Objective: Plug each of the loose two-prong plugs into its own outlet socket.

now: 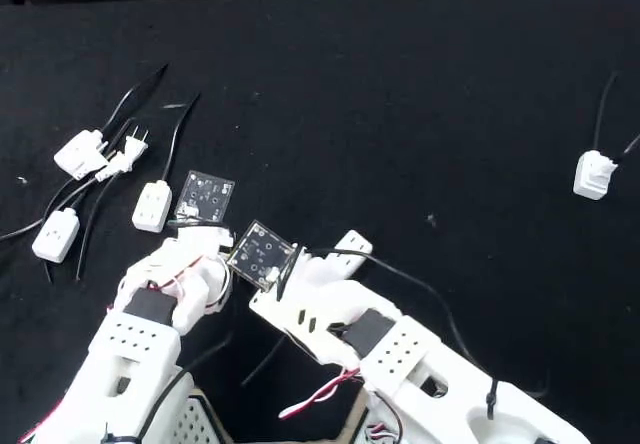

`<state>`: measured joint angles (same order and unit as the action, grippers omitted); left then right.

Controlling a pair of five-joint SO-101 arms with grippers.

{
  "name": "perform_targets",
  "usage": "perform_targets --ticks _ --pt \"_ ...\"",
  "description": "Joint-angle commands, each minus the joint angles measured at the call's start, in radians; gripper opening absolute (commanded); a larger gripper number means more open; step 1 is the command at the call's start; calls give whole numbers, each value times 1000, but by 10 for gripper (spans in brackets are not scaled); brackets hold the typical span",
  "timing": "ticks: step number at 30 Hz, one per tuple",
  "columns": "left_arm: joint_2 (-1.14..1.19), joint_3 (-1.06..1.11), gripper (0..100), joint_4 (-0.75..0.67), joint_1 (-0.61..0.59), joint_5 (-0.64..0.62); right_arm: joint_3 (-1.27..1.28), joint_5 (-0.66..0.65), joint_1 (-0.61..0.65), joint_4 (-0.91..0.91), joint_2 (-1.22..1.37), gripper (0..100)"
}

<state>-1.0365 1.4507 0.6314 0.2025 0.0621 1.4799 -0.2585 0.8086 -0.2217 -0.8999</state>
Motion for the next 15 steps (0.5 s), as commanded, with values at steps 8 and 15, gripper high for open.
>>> perform_targets --ticks 8,15 --pt "3 -36 171 0 -8 2 -76 -14 -161 -146 -5 28" --pt "2 -39 170 0 -61 2 -165 -15 -41 -339 77 173"
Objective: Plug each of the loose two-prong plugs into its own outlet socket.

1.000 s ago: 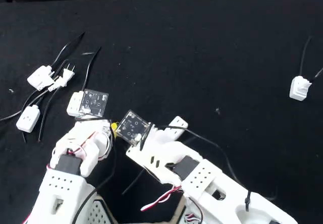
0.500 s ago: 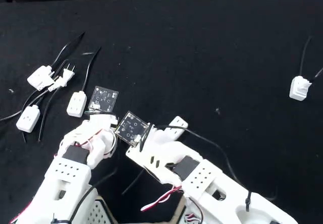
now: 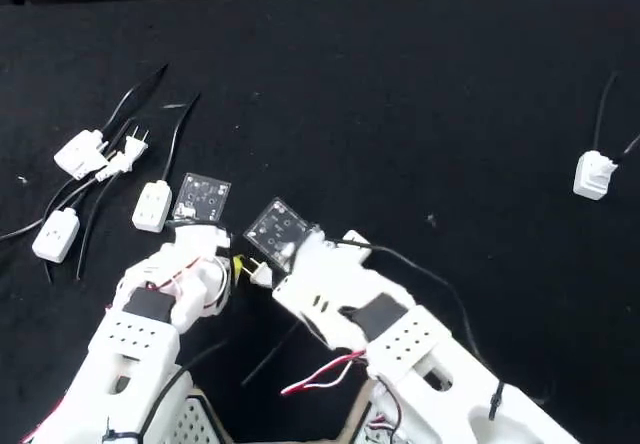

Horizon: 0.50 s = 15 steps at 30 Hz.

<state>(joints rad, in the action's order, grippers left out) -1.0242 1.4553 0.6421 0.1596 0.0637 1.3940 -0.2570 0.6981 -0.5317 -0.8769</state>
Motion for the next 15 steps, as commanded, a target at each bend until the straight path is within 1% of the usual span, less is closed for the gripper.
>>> perform_targets --ticks 1,3,6,9,15 --pt "-11 -42 170 -8 -19 0 -90 -17 87 -21 91 168" --pt "-11 -54 169 31 -42 -2 -104 -17 91 25 177 165" --pt "-11 -81 169 69 -117 -3 -142 -17 91 81 308 166" --pt "-11 -90 170 78 -188 -43 -205 -17 91 84 401 166" --pt "-11 -90 170 80 -216 -55 -285 -17 87 72 495 163"
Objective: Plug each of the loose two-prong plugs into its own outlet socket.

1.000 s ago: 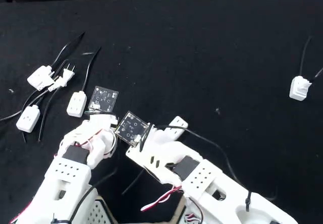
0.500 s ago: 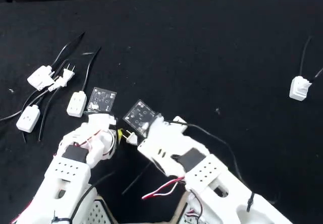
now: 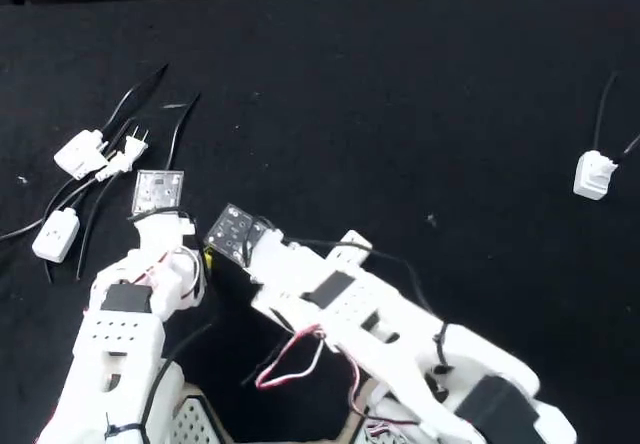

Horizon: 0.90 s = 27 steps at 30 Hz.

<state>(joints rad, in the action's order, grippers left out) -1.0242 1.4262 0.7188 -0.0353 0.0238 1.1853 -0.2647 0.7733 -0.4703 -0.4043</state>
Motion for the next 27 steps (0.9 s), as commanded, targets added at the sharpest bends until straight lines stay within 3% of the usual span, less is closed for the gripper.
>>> perform_targets --ticks 1,10,13,16,27 --pt "-11 -62 170 3 -22 -15 -90 -9 0 6 36 162" --pt "-11 -70 168 5 -22 -17 -272 -9 -72 -97 225 158" --pt "-11 -70 168 5 -22 -17 -282 -9 -87 -100 242 90" --pt "-11 -71 168 5 -22 -17 -272 -9 -97 -106 203 7" --pt "-11 -71 170 5 -21 -17 -70 46 -94 2 -71 19"
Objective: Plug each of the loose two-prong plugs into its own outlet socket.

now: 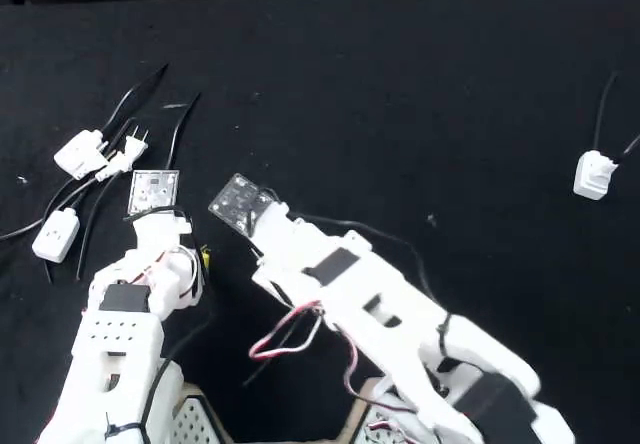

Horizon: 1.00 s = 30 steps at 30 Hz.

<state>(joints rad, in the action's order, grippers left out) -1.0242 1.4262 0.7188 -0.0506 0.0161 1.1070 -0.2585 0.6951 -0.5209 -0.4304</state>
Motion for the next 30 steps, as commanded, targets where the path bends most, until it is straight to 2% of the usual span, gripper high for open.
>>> perform_targets --ticks 1,6,14,26,30 --pt "-11 -71 170 5 -5 -9 8 49 -6 52 -28 37" --pt "-11 -73 170 5 -7 -9 -90 49 2 15 122 187" --pt "-11 -73 170 5 -7 -9 -226 3 -84 -110 231 168" --pt "-11 -73 170 5 -7 -8 -271 8 -86 -210 186 166" --pt "-11 -73 170 5 -7 -8 -254 57 -87 -201 147 166"
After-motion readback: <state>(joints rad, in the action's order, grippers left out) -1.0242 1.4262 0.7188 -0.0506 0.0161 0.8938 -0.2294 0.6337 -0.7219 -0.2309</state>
